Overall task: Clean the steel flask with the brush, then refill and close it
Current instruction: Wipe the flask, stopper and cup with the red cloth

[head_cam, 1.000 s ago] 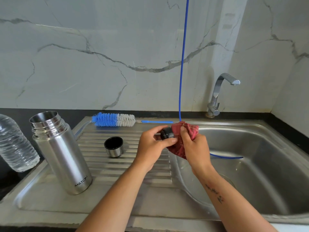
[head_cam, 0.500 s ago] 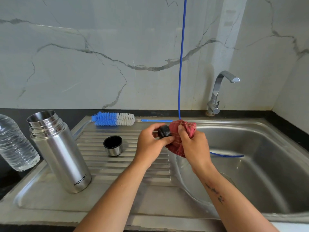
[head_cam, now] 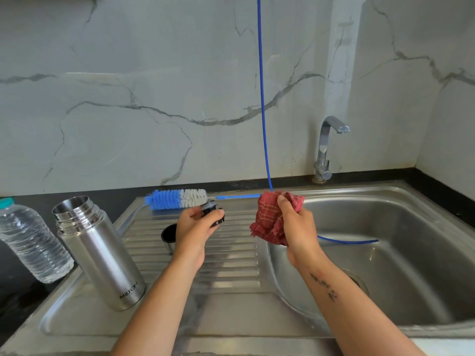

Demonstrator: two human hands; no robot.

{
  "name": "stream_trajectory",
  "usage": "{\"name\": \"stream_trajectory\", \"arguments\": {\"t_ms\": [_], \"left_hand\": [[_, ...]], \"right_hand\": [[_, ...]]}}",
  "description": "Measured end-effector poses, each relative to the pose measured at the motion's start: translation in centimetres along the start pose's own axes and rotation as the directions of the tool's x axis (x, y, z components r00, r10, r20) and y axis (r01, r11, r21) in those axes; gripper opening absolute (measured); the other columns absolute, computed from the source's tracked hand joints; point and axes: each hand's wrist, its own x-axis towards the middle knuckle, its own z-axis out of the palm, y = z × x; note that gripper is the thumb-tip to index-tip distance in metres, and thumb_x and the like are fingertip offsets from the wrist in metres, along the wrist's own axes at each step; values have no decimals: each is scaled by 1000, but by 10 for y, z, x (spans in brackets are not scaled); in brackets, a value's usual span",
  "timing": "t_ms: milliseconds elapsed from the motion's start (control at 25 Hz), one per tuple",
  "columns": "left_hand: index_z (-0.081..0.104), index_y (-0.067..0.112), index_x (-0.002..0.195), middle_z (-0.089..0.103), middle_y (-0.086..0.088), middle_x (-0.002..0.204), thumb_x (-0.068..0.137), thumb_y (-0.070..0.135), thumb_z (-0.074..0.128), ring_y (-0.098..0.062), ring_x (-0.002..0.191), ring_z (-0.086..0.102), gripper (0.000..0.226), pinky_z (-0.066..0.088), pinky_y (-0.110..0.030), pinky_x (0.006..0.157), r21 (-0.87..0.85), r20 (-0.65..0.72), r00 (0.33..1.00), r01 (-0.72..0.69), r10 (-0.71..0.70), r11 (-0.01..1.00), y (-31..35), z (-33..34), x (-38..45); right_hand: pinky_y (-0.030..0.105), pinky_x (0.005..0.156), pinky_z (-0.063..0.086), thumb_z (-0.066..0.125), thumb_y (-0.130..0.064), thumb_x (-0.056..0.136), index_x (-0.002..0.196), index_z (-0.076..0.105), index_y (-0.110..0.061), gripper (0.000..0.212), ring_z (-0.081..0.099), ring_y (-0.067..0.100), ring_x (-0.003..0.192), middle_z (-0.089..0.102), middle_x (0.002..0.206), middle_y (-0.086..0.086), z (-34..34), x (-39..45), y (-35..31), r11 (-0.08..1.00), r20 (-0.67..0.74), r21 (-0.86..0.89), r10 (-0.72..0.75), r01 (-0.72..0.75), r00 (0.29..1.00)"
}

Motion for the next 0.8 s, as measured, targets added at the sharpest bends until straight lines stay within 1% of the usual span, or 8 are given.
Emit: {"name": "stream_trajectory", "arguments": {"t_ms": [40,120,200,320,400,480,600,800], "left_hand": [[63,11,115,74,-7,109,65,19,90,-21,101,72,57,57,-35,93,174,-17,998,-53,57,983,-3,1,1],[60,19,117,70,3,108,67,22,88,-16,99,68,57,51,-22,78,530,-8,980,-162,196,832,-5,4,3],[57,19,126,65,4,116,77,17,85,-13,101,61,57,44,-21,74,707,83,963,-239,257,665,-8,7,10],[49,18,138,59,-3,127,81,15,83,-15,103,54,67,43,-28,83,813,133,971,-222,200,539,-8,12,20],[44,20,141,58,-7,128,83,12,81,-18,100,54,69,45,-30,79,869,147,978,-199,148,453,-9,14,23],[42,20,141,56,-9,127,83,10,80,-19,98,54,69,47,-32,77,894,168,978,-203,123,399,-12,15,24],[43,18,140,54,-8,128,85,6,78,-18,96,53,66,46,-31,75,902,178,978,-207,111,378,-13,15,25],[42,12,140,49,-2,110,83,6,79,-18,95,52,68,46,-31,76,902,186,978,-207,92,379,-7,15,25]], "right_hand": [[58,77,62,56,-31,105,112,68,-4,31,75,47,75,75,92,29,-1,1,1,1000,-11,13,22,-22,1000],[58,77,62,60,-28,103,113,67,-4,26,76,45,75,76,94,25,-3,3,2,997,-33,55,61,-59,998],[58,78,62,66,-20,99,113,65,-5,20,76,45,77,77,94,23,-6,4,3,992,-38,91,87,-84,995],[52,76,64,72,-4,91,111,64,-2,21,77,41,75,78,82,19,-9,2,4,992,-13,69,104,-103,994],[44,64,64,71,3,89,104,67,-2,17,76,34,65,77,74,15,-9,1,4,993,-23,53,104,-103,994],[42,57,64,70,5,89,102,69,-2,15,75,31,61,77,74,13,-8,0,4,993,-29,59,106,-104,994],[39,50,62,69,5,90,96,70,-3,10,74,28,54,75,68,12,-8,1,6,993,-18,56,107,-106,994],[41,54,62,72,4,88,96,72,-4,11,75,31,62,77,82,16,-8,5,9,995,-19,39,88,-88,996]]}}
